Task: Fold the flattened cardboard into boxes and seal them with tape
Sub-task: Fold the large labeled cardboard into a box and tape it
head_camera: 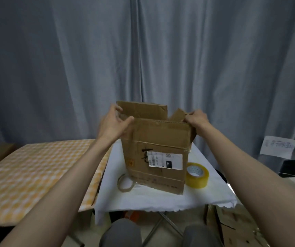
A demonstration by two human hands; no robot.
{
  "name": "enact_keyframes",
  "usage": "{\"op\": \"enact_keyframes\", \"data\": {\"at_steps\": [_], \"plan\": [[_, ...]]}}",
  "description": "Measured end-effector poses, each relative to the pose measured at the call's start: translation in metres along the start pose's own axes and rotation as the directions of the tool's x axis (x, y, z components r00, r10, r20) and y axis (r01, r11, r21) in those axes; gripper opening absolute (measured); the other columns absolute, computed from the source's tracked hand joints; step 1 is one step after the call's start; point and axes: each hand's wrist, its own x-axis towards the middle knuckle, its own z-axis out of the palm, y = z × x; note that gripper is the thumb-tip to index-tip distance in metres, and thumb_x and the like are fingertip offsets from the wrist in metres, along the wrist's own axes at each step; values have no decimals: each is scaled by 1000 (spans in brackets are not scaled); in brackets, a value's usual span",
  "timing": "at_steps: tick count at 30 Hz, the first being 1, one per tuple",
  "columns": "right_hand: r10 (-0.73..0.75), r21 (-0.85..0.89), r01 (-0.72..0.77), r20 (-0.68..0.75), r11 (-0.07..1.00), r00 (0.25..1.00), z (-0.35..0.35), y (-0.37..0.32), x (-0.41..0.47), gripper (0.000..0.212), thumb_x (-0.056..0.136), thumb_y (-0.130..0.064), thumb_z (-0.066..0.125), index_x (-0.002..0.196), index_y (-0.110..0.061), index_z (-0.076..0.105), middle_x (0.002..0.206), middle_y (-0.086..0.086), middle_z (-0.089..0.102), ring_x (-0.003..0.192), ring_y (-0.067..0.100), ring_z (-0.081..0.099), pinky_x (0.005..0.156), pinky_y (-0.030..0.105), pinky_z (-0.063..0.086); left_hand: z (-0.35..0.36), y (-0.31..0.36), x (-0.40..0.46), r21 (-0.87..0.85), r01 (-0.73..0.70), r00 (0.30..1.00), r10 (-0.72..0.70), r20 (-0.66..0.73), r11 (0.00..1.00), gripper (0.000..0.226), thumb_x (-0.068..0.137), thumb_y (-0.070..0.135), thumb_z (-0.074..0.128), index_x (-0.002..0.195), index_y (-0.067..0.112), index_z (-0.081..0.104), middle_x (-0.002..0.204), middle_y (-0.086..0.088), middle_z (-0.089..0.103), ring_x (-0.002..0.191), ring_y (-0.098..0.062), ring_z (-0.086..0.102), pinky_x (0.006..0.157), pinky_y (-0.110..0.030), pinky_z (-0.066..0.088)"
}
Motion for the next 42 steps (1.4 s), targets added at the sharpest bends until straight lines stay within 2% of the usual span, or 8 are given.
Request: {"op": "enact_keyframes", "data": {"at_steps": [3, 8, 15, 23, 31, 33, 38, 42], "plan": [[35, 34, -35, -11, 999, 999, -3, 3, 5, 18, 83, -8, 63, 93, 0, 75, 95, 16, 71, 81, 26, 65, 86, 49, 58, 10, -5, -3, 218, -165, 979, 133, 154, 962, 58, 75, 47, 81, 124, 25, 58, 115, 2, 49, 106, -17, 51, 92, -33, 45], [55, 50, -56, 23, 997, 998, -3, 2, 1, 7, 82, -11, 57, 76, -9, 58, 78, 12, 58, 70, 25, 56, 63, 37, 50, 25, -11, 7, 303, -266, 963, 237, 131, 915, 83, 78, 32, 82, 148, 24, 37, 149, -2, 41, 136, -26, 35, 112, -45, 36], [134, 278, -190, 209, 941, 969, -9, 2, -5, 2, 87, -11, 52, 86, -11, 53, 68, 7, 54, 58, 19, 52, 51, 26, 44, 11, -11, 17, 300, -398, 917, 381, 117, 867, 11, 87, 13, 72, 95, 16, 65, 102, 1, 51, 98, -22, 55, 79, -34, 47], [293, 584, -220, -32, 781, 956, 13, 39, 20, 23, 64, 2, 62, 46, -11, 62, 70, 14, 66, 78, 35, 70, 63, 40, 55, -11, -31, -23, 220, -510, 856, 515, 39, 831, 11, 82, 16, 77, 87, 19, 68, 91, 10, 54, 81, -11, 58, 72, -33, 53], [276, 760, -161, -25, 629, 961, 32, 14, 25, 27, 83, -5, 72, 70, -16, 52, 86, 17, 68, 73, 26, 64, 64, 41, 59, -17, -29, -30, 361, -509, 830, 557, -35, 781, 13, 85, 15, 74, 90, 15, 63, 94, 6, 53, 78, -14, 56, 64, -29, 52], [209, 733, -187, 62, 654, 976, 36, 14, 24, 18, 87, -13, 72, 78, -15, 56, 85, 12, 66, 68, 22, 60, 50, 30, 51, -12, -25, -31, 388, -519, 821, 570, -20, 762, 13, 86, 14, 73, 90, 14, 61, 95, 3, 54, 78, -15, 55, 62, -33, 54], [187, 728, -350, 298, 589, 936, 37, 34, 11, 29, 84, -40, 75, 96, -16, 64, 62, -1, 62, 47, 13, 52, 46, 25, 38, 5, -10, -39, 395, -579, 781, 624, 20, 713, 14, 87, 14, 70, 91, 13, 57, 96, 2, 50, 81, -12, 47, 61, -35, 53], [343, 833, -376, 241, 407, 908, 29, 51, -2, 30, 85, -47, 64, 80, -18, 58, 60, -3, 55, 49, 10, 47, 47, 22, 38, 20, 2, -42, 394, -581, 780, 625, 23, 712, 15, 87, 14, 70, 89, 13, 55, 95, 1, 50, 81, -12, 45, 61, -37, 52]]}}
